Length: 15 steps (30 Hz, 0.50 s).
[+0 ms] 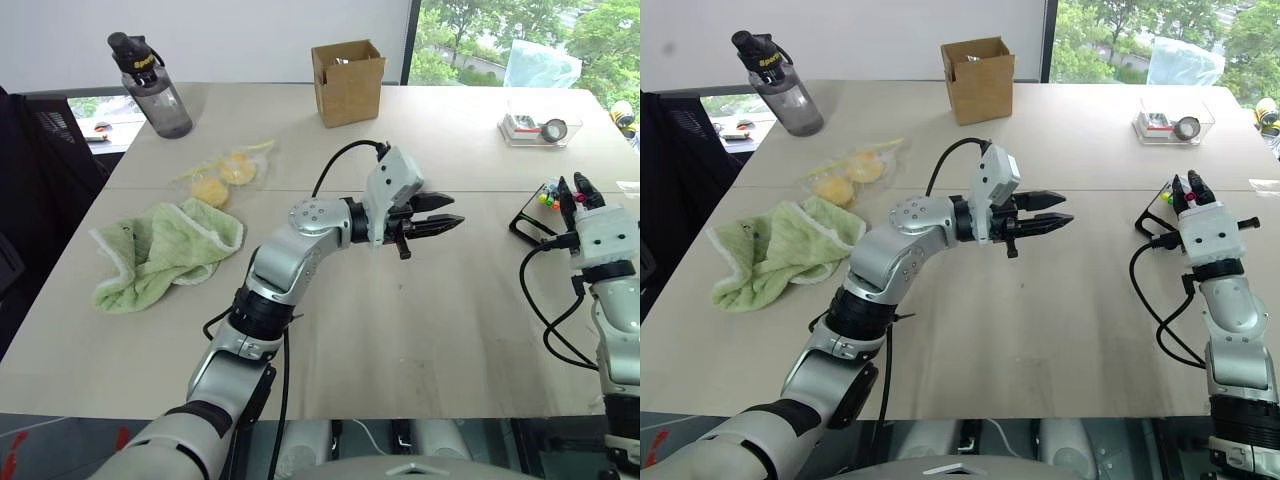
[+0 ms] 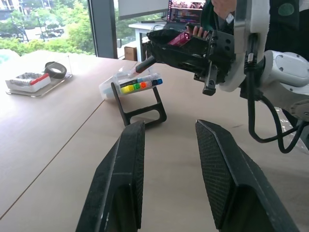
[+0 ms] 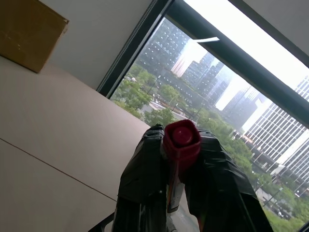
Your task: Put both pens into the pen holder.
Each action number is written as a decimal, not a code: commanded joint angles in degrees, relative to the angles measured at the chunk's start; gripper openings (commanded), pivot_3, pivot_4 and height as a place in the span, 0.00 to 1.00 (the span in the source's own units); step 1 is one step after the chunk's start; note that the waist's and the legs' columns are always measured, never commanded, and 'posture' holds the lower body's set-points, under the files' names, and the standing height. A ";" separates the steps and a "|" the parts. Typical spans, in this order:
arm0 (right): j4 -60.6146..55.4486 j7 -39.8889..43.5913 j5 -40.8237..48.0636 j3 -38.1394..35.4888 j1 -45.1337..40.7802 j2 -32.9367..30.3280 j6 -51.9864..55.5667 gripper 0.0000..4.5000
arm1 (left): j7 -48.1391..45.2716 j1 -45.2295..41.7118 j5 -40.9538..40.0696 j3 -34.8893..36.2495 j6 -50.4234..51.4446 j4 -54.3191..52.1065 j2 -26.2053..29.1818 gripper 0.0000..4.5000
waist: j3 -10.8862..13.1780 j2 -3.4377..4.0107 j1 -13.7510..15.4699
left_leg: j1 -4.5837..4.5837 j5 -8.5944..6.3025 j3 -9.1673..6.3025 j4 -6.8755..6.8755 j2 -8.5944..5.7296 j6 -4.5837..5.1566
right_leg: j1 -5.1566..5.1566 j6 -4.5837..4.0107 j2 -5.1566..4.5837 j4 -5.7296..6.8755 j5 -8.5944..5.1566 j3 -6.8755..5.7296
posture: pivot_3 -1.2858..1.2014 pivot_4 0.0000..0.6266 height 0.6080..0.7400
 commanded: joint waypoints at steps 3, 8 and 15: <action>3.69 0.04 0.93 -0.76 -2.74 -0.53 -3.93 0.02 | 0.80 -1.00 -0.84 0.80 0.80 -3.83 0.18 0.37 | 0.01 0.01 -0.02 | 0.00 0.00 0.00 0.00 0.00 0.00 | 0.00 0.00 0.00 0.00 0.00 0.01 | 0.52 0.24 1.00; 8.20 0.01 1.00 -0.73 -4.85 -0.62 -4.98 0.24 | 1.44 -1.40 -1.07 1.15 1.60 -4.06 -0.17 0.38 | 0.01 0.01 -0.03 | 0.01 0.00 0.01 0.00 0.00 0.00 | 0.00 0.00 -0.01 0.01 0.00 0.02 | 0.52 0.24 1.00; 11.26 -0.38 0.82 -1.36 -6.49 -1.41 -6.23 0.99 | 3.51 -1.37 -1.72 2.26 3.78 -3.41 -0.87 0.38 | 0.01 0.02 -0.02 | 0.00 0.00 0.01 0.00 0.00 -0.01 | 0.00 0.00 -0.02 0.00 0.00 0.02 | 0.52 0.24 1.00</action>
